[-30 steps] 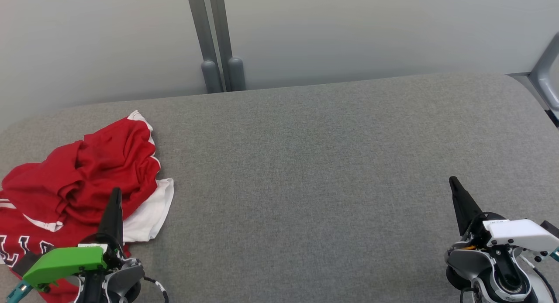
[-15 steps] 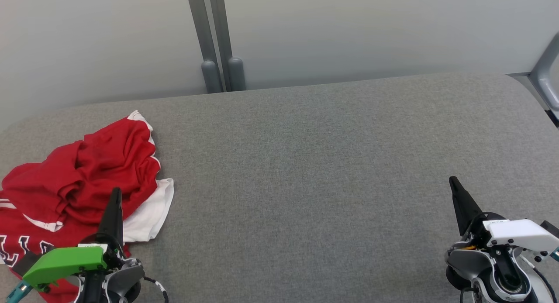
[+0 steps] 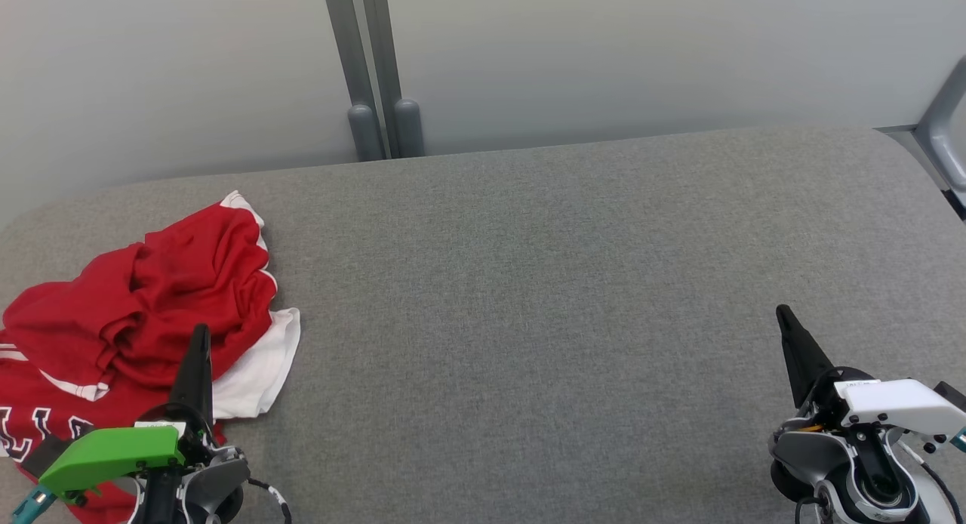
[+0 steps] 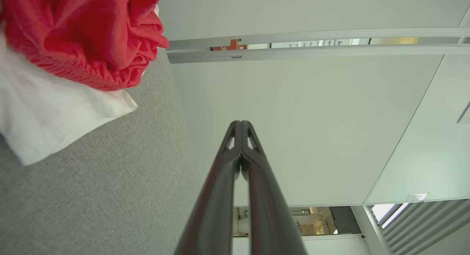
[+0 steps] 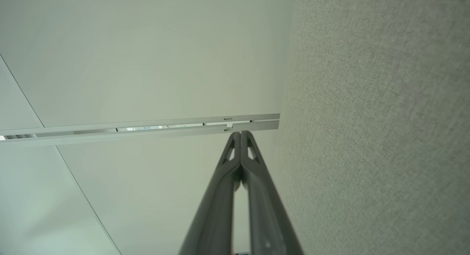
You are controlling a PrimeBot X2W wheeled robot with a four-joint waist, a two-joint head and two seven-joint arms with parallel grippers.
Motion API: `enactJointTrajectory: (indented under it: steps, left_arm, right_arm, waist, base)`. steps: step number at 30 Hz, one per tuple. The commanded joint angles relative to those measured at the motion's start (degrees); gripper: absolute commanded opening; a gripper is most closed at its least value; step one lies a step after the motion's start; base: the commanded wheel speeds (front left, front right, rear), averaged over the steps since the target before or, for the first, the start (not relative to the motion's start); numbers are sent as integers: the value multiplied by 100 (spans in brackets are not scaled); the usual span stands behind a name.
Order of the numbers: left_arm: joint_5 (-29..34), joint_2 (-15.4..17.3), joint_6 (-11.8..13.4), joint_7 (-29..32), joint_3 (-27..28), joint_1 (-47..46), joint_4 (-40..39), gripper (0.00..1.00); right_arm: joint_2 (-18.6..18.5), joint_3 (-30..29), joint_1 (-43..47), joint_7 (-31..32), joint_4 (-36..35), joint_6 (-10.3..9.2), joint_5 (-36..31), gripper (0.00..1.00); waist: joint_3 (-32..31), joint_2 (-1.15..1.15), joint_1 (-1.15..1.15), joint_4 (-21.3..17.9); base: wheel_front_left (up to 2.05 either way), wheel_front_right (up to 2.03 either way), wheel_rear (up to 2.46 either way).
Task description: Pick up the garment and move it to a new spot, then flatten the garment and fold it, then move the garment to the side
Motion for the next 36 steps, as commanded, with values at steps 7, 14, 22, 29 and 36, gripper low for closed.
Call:
enactJointTrajectory:
  steps: [7,14,22,29,36]
  left_arm:
    - [4,39,-30,21,14,-76,-1,0]
    - [4,39,-30,21,14,-77,-1,0]
    - [4,39,-30,21,14,-77,-1,0]
    - [4,39,-30,21,14,-77,-1,0]
    - [4,39,-30,21,14,-77,-1,0]
  right_arm:
    - [-4,1,-29,8,4,5,45,0]
    - [-4,1,-29,9,4,5,45,0]
    - [-4,1,-29,9,4,5,45,0]
    - [-4,1,-29,9,4,5,45,0]
    - [-4,1,-29,9,4,5,45,0]
  waist:
    - [0,0,0,0]
    - [0,0,0,0]
    - [0,0,0,0]
    - [0,0,0,0]
    - [0,0,0,0]
  base:
    - [0,0,0]
    - [0,0,0]
    - [0,0,0]
    - [0,0,0]
    - [0,0,0]
